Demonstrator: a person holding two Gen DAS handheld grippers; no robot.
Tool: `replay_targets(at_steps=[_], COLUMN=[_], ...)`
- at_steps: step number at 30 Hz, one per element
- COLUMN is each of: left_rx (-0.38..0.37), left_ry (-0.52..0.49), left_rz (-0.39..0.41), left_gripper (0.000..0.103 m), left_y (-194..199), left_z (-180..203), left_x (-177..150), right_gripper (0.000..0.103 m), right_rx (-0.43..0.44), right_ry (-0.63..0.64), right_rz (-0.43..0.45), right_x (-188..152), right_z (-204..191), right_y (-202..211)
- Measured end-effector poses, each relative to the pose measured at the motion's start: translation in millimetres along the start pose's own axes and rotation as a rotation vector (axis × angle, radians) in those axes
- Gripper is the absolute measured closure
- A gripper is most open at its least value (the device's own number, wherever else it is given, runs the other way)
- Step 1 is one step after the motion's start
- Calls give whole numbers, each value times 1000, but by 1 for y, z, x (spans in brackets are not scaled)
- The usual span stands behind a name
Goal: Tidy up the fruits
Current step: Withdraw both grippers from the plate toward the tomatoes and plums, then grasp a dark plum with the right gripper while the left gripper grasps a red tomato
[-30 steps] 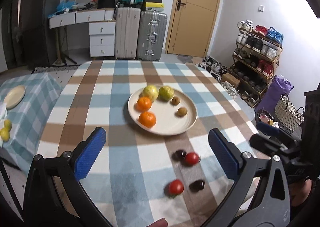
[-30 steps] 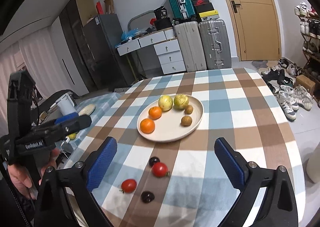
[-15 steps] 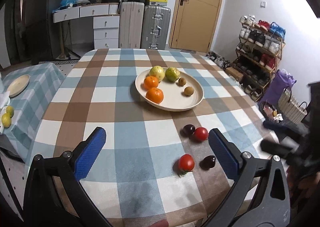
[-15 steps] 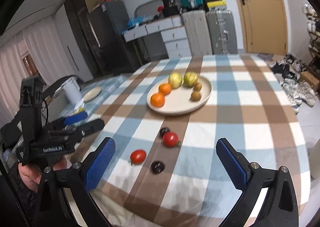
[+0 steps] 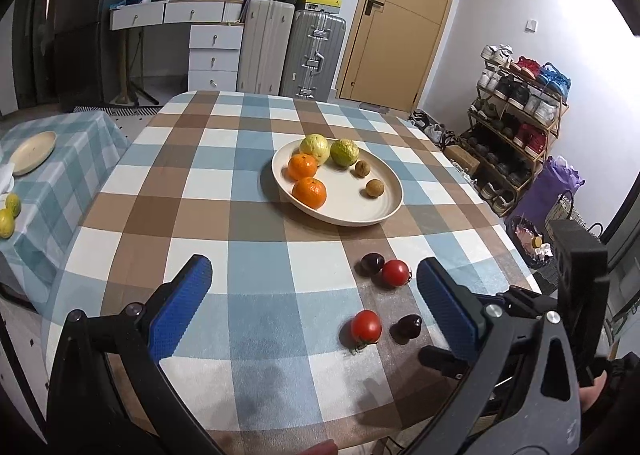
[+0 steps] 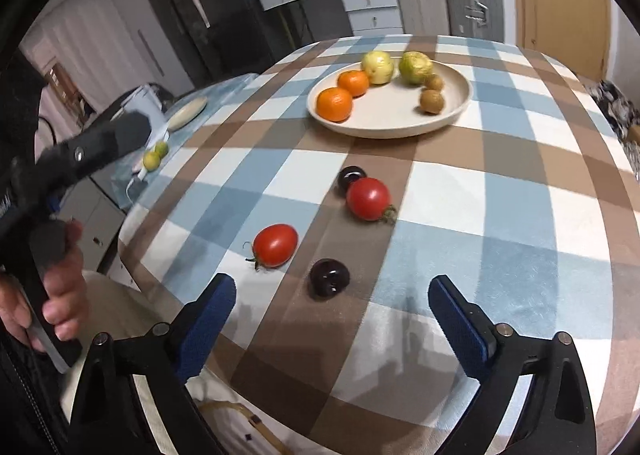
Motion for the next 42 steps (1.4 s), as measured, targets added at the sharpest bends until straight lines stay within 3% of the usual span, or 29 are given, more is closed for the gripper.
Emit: replay_targets(at_steps=[3, 8, 13, 18, 33, 42], left_rx=[-3, -8, -7, -8, -2, -12], left_ry=[9, 10, 8, 5, -27, -43], left_rz=[0, -4, -13, -18, -91, -200], left_gripper=[1, 1, 1, 1, 1, 1], left_y=[1, 1, 0, -1, -19, -42], left_z=[-1, -2, -1, -1, 7, 15], left_x=[0, -1, -3, -4, -19, -41], right_gripper=[8, 28, 57, 77, 78, 78], right_rx=[2, 14, 3, -5, -7, -53], right_ry=[23, 37, 73, 81, 38, -45], right_rz=[-6, -36, -65, -83, -22, 36], right_x=[-2, -3, -7, -10, 4, 17], right_z=[-3, -4, -9, -9, -3, 20], right_y=[-6, -19, -26, -28, -9, 13])
Point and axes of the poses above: each gripper's, at about its wrist camera, not at the fingertips, and y roughly against the way its jaws point, z to its right, x to its top, the point moved 2 cm from there along -y, roughly the way its jaws point, and after that the axes turned 15 degrees about z, right-handed, at the moved point
